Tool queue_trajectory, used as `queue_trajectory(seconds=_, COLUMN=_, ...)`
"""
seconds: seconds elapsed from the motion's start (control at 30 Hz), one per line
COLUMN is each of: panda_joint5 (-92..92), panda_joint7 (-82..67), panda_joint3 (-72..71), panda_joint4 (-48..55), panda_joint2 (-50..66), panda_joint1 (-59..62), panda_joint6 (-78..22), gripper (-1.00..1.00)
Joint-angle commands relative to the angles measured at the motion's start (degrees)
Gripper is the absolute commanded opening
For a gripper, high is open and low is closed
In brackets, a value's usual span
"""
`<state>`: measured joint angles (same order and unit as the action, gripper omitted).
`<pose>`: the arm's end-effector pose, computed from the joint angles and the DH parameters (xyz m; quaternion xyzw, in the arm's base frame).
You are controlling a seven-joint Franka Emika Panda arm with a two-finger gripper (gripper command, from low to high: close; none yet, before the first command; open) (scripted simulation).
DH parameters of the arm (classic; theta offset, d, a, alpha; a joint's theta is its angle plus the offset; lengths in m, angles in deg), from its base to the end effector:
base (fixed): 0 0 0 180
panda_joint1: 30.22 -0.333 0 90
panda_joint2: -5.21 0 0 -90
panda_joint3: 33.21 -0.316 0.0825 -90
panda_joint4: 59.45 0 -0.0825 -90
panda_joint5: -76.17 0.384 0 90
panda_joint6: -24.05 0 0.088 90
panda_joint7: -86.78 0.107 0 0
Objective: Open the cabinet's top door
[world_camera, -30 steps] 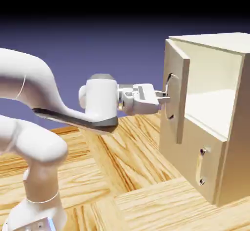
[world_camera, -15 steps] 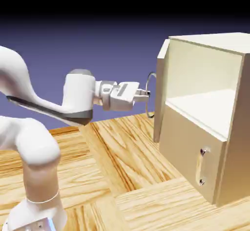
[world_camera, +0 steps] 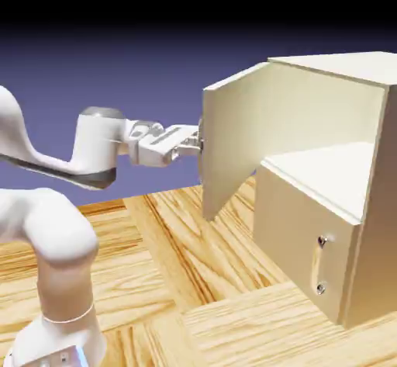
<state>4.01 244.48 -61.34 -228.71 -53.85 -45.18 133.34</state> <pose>0.2440 0.1176 0.4533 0.4829 -0.5163 0.7069 0.0237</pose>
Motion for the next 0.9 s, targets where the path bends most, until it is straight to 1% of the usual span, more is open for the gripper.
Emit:
queue_trajectory(seconds=0.0, panda_joint5=2.52, panda_joint7=0.01, panda_joint3=-2.09, panda_joint4=1.05, panda_joint2=1.07, panda_joint1=-0.16, panda_joint6=-2.28, gripper=-1.00)
queue_trajectory(seconds=0.23, panda_joint5=16.76, panda_joint7=1.82, panda_joint3=-16.63, panda_joint4=11.81, panda_joint2=11.02, panda_joint1=3.39, panda_joint6=-18.11, gripper=-1.00)
queue_trajectory(seconds=0.5, panda_joint5=26.00, panda_joint7=5.72, panda_joint3=-33.24, panda_joint4=27.62, panda_joint2=22.97, panda_joint1=15.90, panda_joint6=-34.85, gripper=-1.00)
queue_trajectory(seconds=0.67, panda_joint5=29.06, panda_joint7=7.81, panda_joint3=-43.62, panda_joint4=36.08, panda_joint2=27.83, panda_joint1=25.90, panda_joint6=-42.48, gripper=-1.00)
queue_trajectory(seconds=0.87, panda_joint5=32.17, panda_joint7=8.30, panda_joint3=-55.25, panda_joint4=44.02, panda_joint2=29.03, panda_joint1=38.36, panda_joint6=-47.99, gripper=-1.00)
